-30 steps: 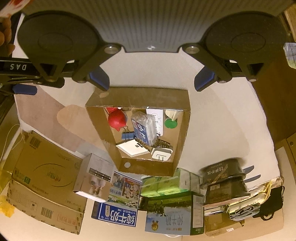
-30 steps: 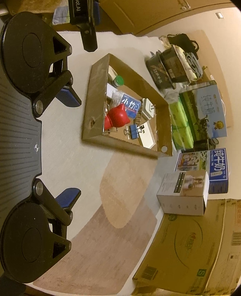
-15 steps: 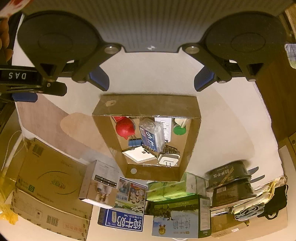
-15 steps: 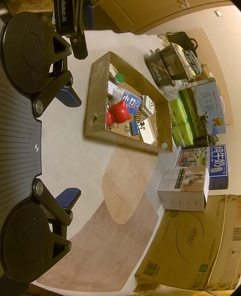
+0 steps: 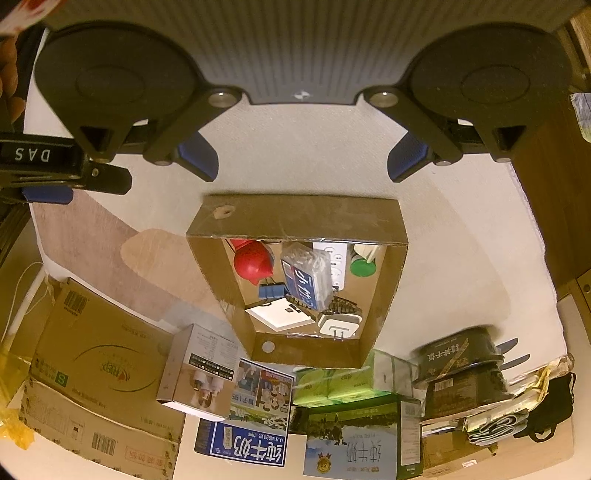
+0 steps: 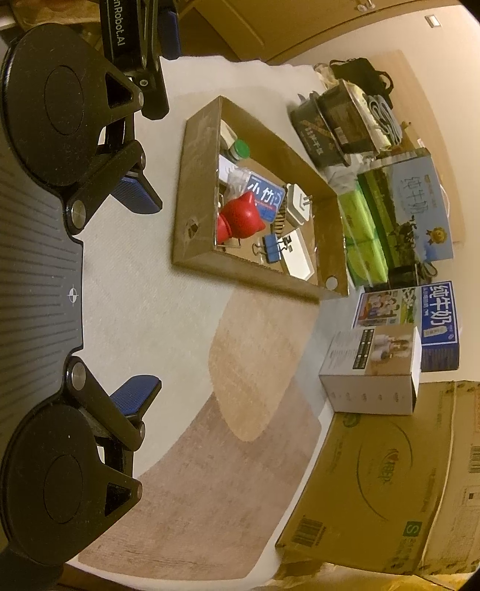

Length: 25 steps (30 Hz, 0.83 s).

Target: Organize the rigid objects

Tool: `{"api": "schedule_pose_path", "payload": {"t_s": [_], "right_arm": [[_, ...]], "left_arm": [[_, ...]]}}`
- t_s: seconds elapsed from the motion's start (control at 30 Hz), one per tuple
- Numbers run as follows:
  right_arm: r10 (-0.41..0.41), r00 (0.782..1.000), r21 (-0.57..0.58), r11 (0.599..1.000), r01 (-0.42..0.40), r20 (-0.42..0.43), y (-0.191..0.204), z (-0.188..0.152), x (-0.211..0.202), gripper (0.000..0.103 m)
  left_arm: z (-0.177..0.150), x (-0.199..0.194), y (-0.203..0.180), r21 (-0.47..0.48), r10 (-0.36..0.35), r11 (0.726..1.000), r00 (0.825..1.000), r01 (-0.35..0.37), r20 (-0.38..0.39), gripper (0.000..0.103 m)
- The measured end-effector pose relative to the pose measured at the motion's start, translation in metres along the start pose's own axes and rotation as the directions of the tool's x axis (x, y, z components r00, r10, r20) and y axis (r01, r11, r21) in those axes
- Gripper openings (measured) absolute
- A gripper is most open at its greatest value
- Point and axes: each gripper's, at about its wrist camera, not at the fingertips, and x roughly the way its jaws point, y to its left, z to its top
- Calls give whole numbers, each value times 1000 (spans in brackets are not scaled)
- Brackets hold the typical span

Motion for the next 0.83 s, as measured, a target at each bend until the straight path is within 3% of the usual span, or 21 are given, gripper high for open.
{"api": "schedule_pose_path", "payload": {"t_s": [0.83], "right_arm": [[1, 1000, 10, 1000, -1, -6, -4, -2, 1, 93]], "left_arm": [[0, 4, -2, -1, 4, 1000, 1000, -4, 9, 98]]}}
